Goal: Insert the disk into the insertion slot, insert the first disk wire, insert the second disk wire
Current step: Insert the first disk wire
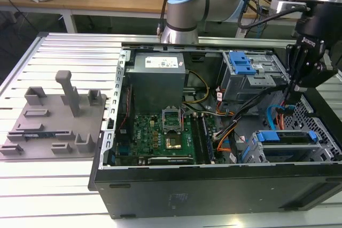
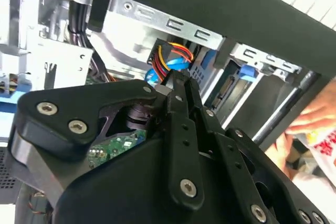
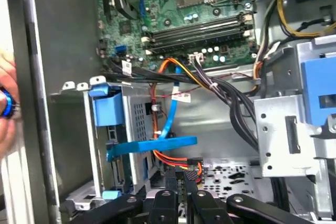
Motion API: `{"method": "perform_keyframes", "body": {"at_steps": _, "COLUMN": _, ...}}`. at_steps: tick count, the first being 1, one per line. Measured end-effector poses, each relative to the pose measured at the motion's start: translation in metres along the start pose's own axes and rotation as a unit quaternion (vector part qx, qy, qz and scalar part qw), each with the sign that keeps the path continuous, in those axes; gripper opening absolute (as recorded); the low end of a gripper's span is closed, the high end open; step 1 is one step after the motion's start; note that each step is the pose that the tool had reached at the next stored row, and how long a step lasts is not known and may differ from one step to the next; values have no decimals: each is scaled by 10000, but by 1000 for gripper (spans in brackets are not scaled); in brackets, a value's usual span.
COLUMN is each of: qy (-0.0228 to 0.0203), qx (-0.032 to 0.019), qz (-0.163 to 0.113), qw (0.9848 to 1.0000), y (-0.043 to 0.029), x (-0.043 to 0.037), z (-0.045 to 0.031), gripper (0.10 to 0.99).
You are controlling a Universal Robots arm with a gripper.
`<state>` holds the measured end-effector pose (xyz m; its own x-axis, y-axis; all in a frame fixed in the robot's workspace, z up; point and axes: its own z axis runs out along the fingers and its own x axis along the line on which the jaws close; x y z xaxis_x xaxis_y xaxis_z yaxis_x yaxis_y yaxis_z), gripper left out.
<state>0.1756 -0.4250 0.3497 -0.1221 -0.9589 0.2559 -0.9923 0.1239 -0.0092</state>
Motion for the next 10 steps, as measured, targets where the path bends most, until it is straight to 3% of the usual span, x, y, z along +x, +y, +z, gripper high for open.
{"method": "perform_keyframes", "body": {"at_steps": 2, "qy": -194, "qx": -24, "qz": -4, "qw": 9998, "y": -8, "x": 37, "z": 9, "gripper": 165}}
{"method": "perform_keyframes", "body": {"at_steps": 3, "qy": -359, "qx": -44, "qz": -8, "qw": 9993, "y": -12, "x": 68, "z": 19, "gripper": 165}}
{"method": "perform_keyframes", "body": {"at_steps": 4, "qy": -488, "qx": -60, "qz": -12, "qw": 9988, "y": -19, "x": 104, "z": 26, "gripper": 165}}
{"method": "perform_keyframes", "body": {"at_steps": 5, "qy": -535, "qx": -65, "qz": -12, "qw": 9985, "y": -22, "x": 126, "z": 31, "gripper": 165}}
{"method": "perform_keyframes", "body": {"at_steps": 10, "qy": -690, "qx": -85, "qz": -16, "qw": 9976, "y": -38, "x": 251, "z": 40, "gripper": 165}}
